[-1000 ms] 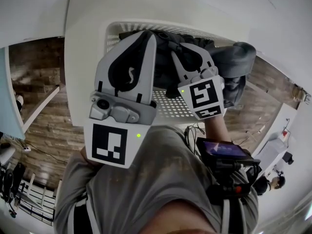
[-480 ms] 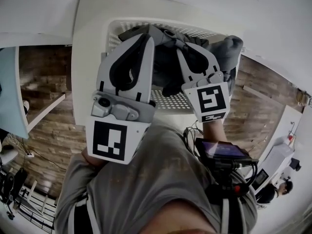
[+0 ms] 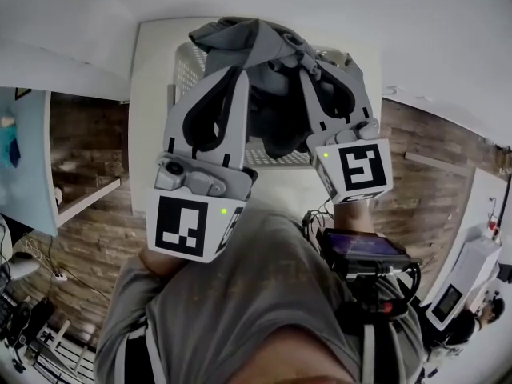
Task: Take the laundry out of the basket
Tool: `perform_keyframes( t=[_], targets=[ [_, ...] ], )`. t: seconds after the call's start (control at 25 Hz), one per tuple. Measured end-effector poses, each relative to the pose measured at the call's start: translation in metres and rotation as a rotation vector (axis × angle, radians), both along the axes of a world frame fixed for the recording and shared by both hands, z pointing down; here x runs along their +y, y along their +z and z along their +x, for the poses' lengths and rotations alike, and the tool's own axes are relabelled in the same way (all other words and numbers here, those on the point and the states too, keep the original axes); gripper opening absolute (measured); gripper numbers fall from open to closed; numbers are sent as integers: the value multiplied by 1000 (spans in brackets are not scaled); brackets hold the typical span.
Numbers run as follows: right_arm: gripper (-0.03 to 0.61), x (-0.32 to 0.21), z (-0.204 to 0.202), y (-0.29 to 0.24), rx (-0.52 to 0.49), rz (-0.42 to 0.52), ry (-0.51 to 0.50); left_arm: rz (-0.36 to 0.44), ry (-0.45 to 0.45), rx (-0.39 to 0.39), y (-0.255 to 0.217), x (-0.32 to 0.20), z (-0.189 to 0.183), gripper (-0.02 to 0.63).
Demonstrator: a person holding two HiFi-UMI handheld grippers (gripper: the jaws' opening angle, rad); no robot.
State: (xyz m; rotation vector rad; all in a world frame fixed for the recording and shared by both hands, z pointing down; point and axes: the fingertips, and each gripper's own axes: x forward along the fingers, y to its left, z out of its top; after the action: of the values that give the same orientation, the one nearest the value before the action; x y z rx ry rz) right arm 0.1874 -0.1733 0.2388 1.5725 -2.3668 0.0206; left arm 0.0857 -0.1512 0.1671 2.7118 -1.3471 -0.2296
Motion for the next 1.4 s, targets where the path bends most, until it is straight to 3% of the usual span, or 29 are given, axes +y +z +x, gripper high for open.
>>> perform_keyframes(
  t=[0.24, 0.8, 1.08, 1.4],
  targets=[
    [48, 26, 33, -47, -42, 127, 59, 58, 20, -2, -19, 33, 19, 9],
    [48, 61, 11, -95, -47, 284, 199, 80, 120, 37, -7, 54, -29, 9],
    [46, 142, 84, -136, -12, 366, 300, 132, 205, 50, -32, 114, 35, 9],
    [46, 198, 118, -135, 4, 364, 382, 123, 263, 54, -31, 149, 62, 9]
  ],
)
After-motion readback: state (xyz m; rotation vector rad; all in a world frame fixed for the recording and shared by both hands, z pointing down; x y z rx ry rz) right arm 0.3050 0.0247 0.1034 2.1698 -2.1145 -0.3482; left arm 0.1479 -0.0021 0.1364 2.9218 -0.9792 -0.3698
